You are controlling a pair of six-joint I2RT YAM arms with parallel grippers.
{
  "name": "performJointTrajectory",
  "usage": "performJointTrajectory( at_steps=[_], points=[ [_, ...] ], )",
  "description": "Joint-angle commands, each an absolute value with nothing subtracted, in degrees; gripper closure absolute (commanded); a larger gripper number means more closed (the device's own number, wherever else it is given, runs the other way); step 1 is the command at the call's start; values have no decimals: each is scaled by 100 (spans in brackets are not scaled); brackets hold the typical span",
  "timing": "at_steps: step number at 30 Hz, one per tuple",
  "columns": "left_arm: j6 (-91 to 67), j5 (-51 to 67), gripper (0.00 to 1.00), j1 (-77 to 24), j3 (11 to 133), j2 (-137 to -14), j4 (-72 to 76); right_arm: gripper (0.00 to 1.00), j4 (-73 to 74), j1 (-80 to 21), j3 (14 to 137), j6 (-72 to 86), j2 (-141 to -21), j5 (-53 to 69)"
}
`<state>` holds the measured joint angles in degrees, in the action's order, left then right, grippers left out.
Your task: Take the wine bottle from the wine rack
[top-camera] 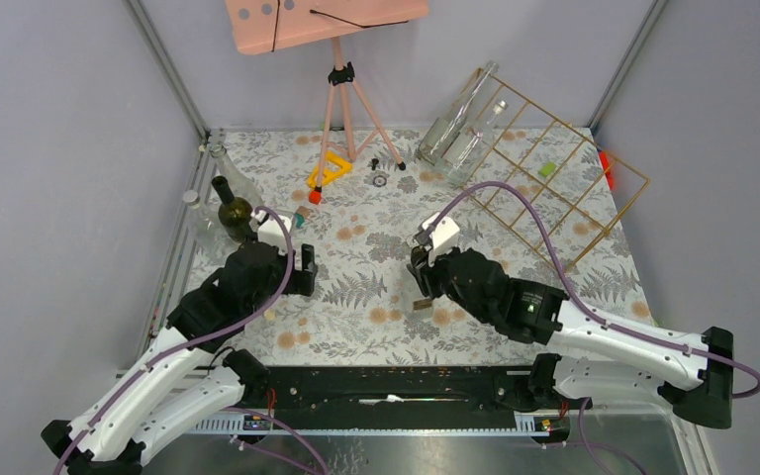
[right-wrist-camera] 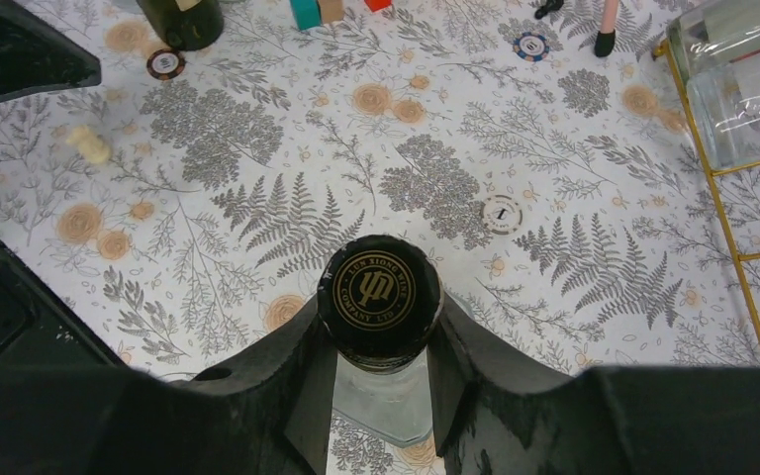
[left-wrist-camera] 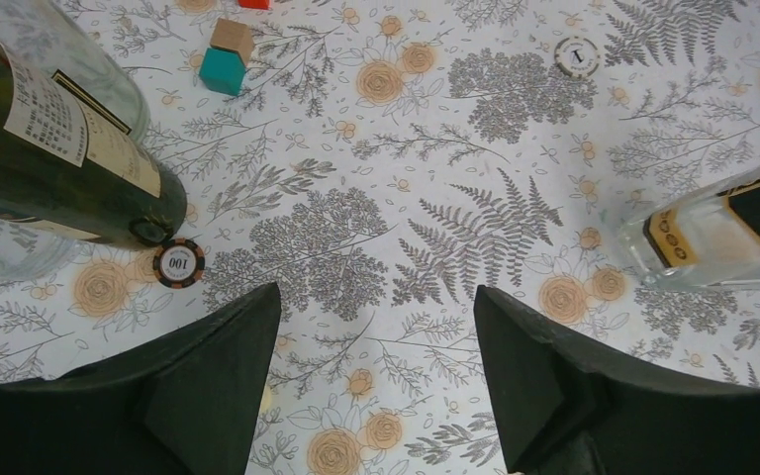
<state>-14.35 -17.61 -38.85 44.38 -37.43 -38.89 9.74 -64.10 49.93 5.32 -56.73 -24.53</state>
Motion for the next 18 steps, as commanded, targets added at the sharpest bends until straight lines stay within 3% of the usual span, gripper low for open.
performJointTrajectory(
  at_steps=[1,5,10,18],
  points=[
    [-1599,-1499,21,-3908,4588,-3569,-3646,100,-486,-6794,4952,453,-5210,-3164],
    [-1718,-1164,16,-3911,4726,-3507,-3656,93,-441,-6956,4705,608,-5126,-3226],
    [-1876,-733,11,-3911,4811,-3520,-3470,64,-334,-7000,4459,904,-4946,-3350],
    [-1818,-305,8,-3919,4875,-3598,-3114,33,490,-6997,4828,1137,-4907,-3328]
  ],
)
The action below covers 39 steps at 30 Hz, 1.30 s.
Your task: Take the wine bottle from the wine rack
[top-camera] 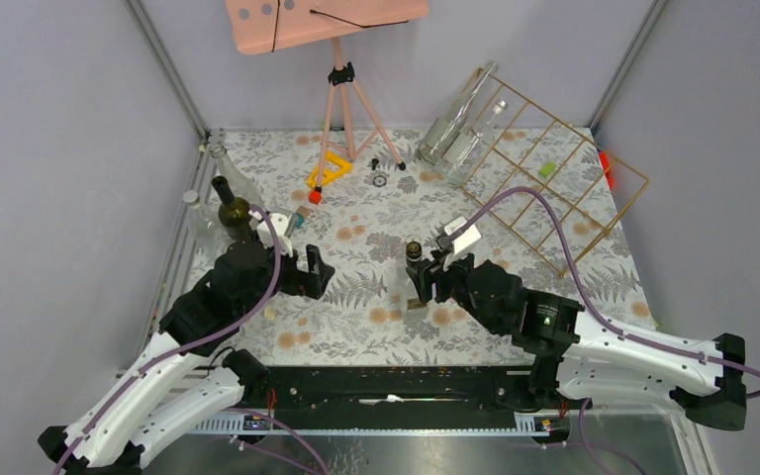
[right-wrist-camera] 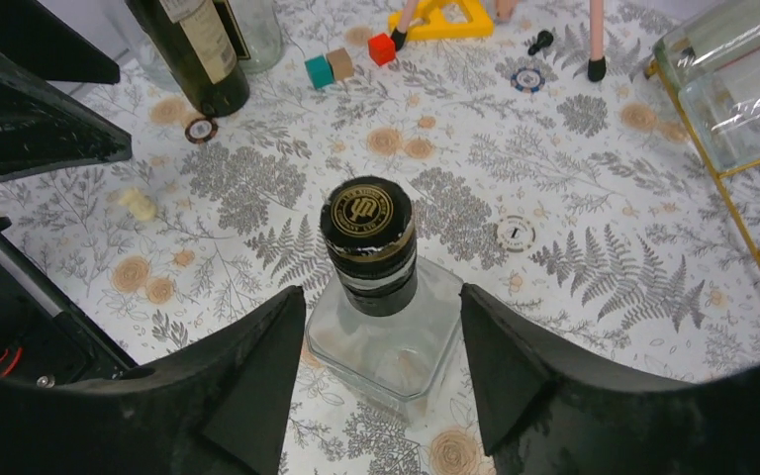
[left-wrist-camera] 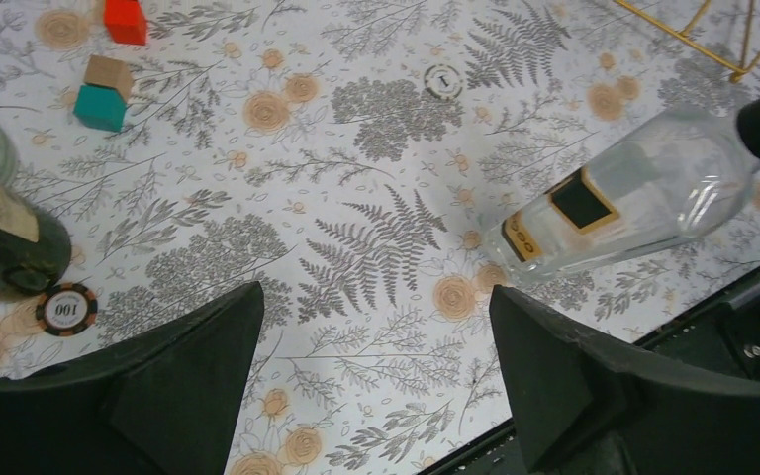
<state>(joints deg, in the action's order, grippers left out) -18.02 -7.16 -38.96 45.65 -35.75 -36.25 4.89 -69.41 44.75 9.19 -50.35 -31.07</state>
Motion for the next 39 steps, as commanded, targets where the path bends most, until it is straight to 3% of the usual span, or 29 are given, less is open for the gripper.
performJointTrajectory(
  at_steps=[1,7,13,16,19,23,26,33,39],
  points=[
    [-1800,-259,7,-3920,4896,-3617,-3083,29,523,-6996,4862,1155,-4905,-3277],
    [-1641,-27,7,-3926,4996,-3674,-2850,25,1211,-6996,5558,1588,-4949,-3213],
    [-1446,689,7,-4045,5021,-3711,-2347,24,3110,-6910,7586,1976,-5646,-3431],
    [-1391,821,7,-4255,5018,-3777,-2104,23,4147,-6281,8591,2334,-6208,-2920],
    [-1327,805,7,-4674,5074,-3933,-1903,23,4541,-5108,8892,2731,-6451,-1532],
    [-1112,426,7,-5304,5146,-4188,-1693,24,4731,-3805,8582,3050,-6435,-255],
    [-945,308,6,-5659,5067,-4421,-1322,24,4586,-3407,7876,3158,-6090,49],
    [-380,295,7,-5871,5171,-5281,-556,23,4300,-3112,6429,3428,-4983,276],
    [-45,579,9,-5871,5500,-6032,-278,23,4514,-3116,5884,3247,-4377,254]
  ],
)
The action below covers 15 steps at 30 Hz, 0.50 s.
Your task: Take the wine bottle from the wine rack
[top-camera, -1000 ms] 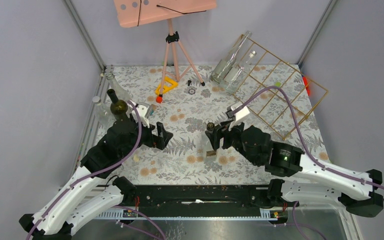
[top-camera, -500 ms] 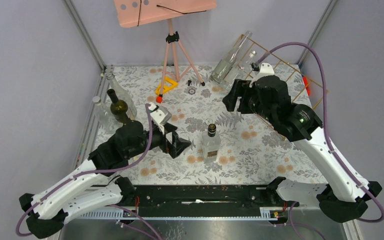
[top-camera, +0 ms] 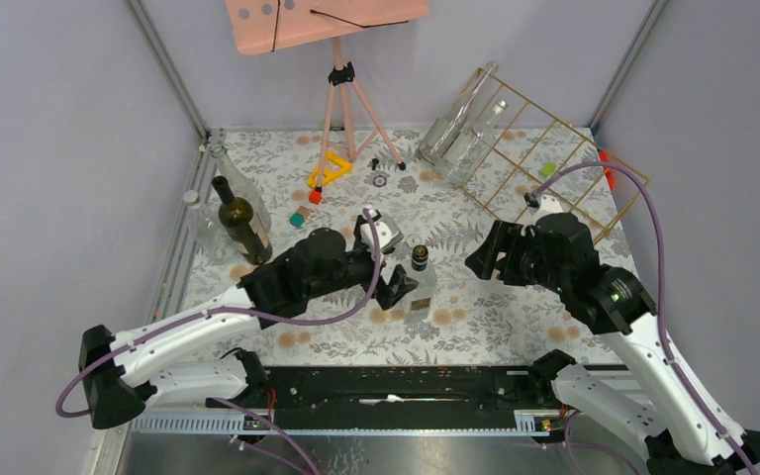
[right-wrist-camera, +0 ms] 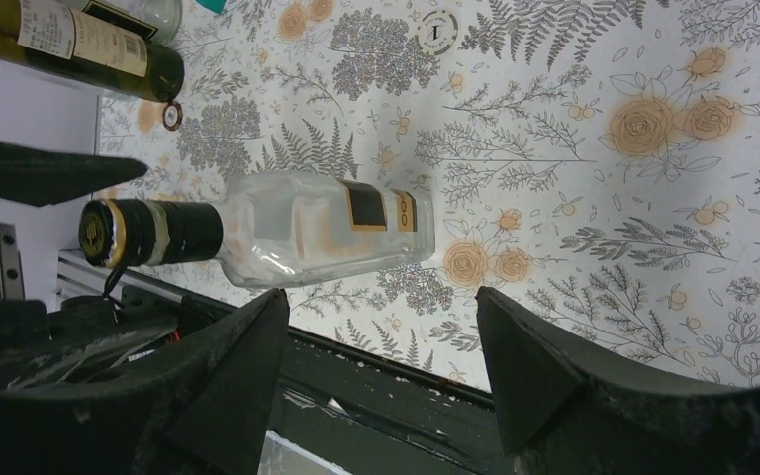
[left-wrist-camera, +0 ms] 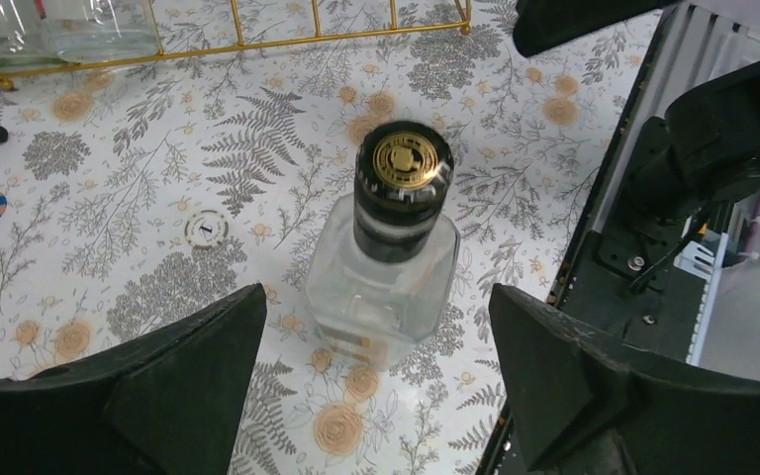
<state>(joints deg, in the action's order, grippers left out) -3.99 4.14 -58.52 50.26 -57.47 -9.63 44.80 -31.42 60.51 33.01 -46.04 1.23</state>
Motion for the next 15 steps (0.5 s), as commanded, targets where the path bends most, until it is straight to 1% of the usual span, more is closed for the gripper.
performJointTrajectory(
  at_steps=[1,8,15],
  points=[
    [22,589,9,-5871,5528,-6118,-204,23,4584,-3112,5848,3227,-4312,225],
    [242,533,10,-5863,5798,-6644,-21,23,4685,-3114,5678,3146,-4047,211],
    [258,546,20,-5827,5999,-6988,-35,23,4677,-3115,5604,3052,-4067,185]
  ],
)
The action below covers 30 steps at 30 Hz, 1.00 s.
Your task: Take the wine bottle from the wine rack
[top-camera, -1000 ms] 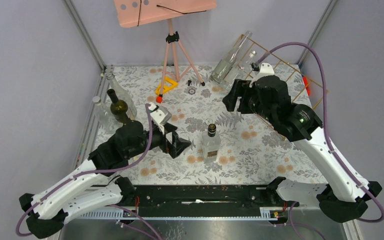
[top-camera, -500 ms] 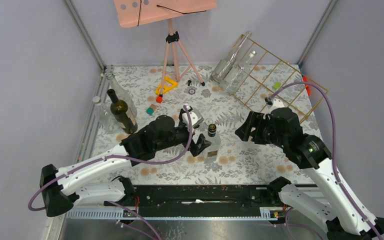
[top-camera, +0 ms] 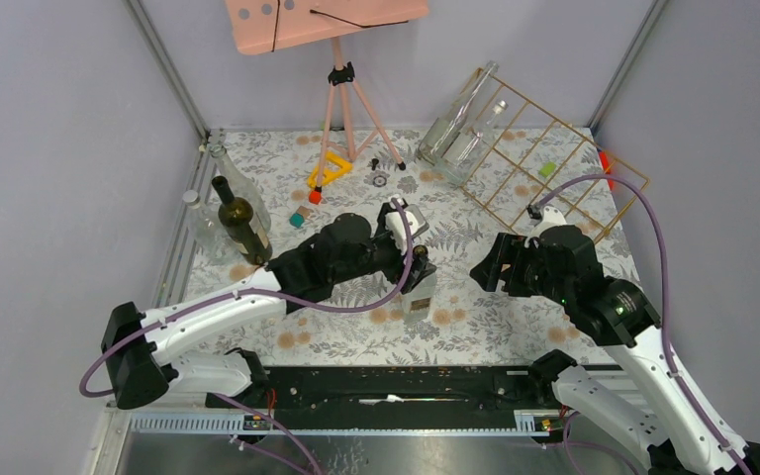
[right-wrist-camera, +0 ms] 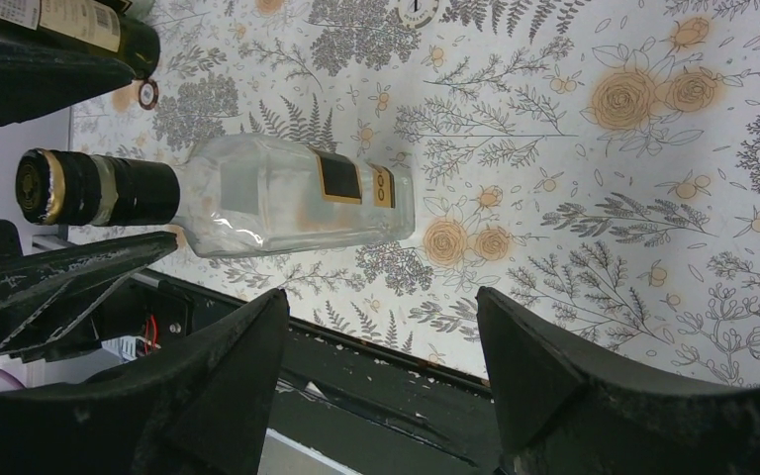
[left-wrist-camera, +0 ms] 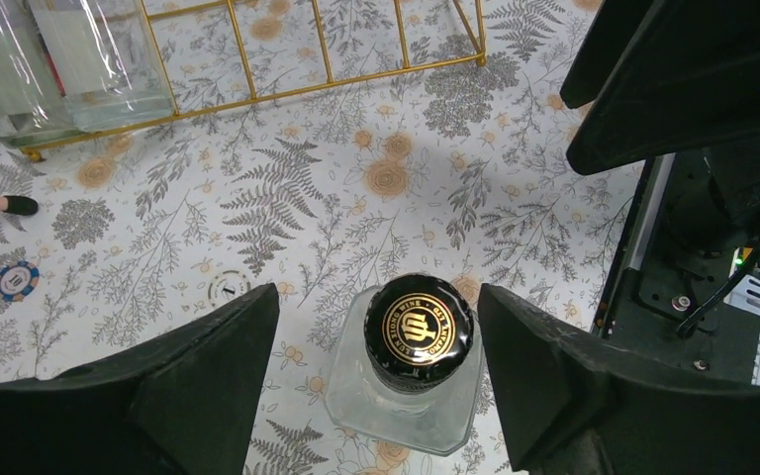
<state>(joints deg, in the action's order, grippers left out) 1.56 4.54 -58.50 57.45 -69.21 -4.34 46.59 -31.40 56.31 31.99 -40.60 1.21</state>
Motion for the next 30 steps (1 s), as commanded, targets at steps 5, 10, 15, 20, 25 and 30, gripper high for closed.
performJointTrajectory(
  at_steps=[5,10,15,20,25,30],
  points=[
    [214,467,33,-5811,6052,-7178,-40,23,4680,-3112,5557,2999,-4087,159],
    [135,492,49,-5803,6276,-7458,-228,23,4679,-3111,5598,2920,-4069,77],
    [18,524,70,-5794,6414,-7560,-325,23,4682,-3111,5570,2902,-4062,69],
    [-66,239,100,-5778,6334,-7387,-637,23,4681,-3111,5488,2960,-3986,27],
    [-345,-449,100,-5561,6017,-6802,-982,23,4571,-3111,5320,2976,-3965,26],
    [-555,-896,100,-4649,5566,-6184,-1018,23,4433,-3113,5295,3012,-4165,97]
  ],
)
